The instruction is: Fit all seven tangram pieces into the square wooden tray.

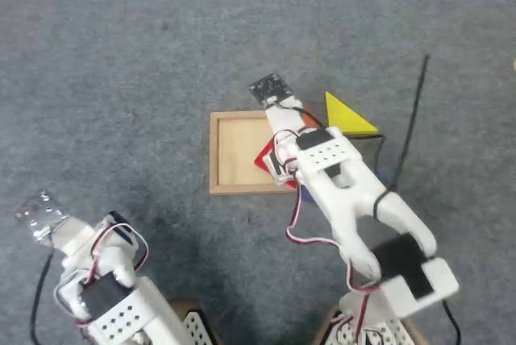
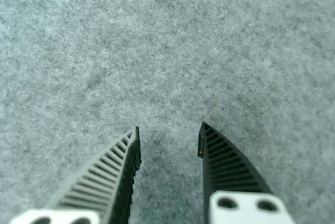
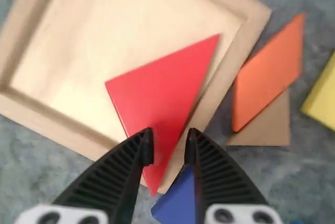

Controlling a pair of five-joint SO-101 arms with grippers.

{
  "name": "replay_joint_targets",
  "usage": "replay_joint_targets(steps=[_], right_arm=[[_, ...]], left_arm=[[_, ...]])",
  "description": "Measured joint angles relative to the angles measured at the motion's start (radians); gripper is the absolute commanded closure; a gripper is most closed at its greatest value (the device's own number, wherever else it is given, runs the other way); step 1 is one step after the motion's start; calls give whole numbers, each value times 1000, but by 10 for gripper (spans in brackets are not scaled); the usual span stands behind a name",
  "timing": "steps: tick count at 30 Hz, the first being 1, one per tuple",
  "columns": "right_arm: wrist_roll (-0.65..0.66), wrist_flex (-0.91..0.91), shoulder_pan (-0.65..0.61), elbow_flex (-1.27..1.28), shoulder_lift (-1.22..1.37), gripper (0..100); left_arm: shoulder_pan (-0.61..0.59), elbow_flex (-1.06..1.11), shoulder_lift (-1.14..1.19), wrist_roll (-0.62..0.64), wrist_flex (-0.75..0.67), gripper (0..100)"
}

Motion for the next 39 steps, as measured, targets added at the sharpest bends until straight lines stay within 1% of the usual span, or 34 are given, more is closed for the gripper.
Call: replay_joint_targets(steps=[8,15,21,29,33,39], right_arm=[[23,6,-41,-239,236,896],[37,17,-43,-388,336,896],[43,34,-35,-408,351,897],[41,71,44,-419,353,900],[40,78,58,-420,345,900],[-12,87,63,-413,258,897]], left_arm=[[0,0,0,0,0,818],[0,0,0,0,0,818],[0,0,0,0,0,818],[0,0,0,0,0,818],[0,0,0,0,0,818],[0,0,0,0,0,818]])
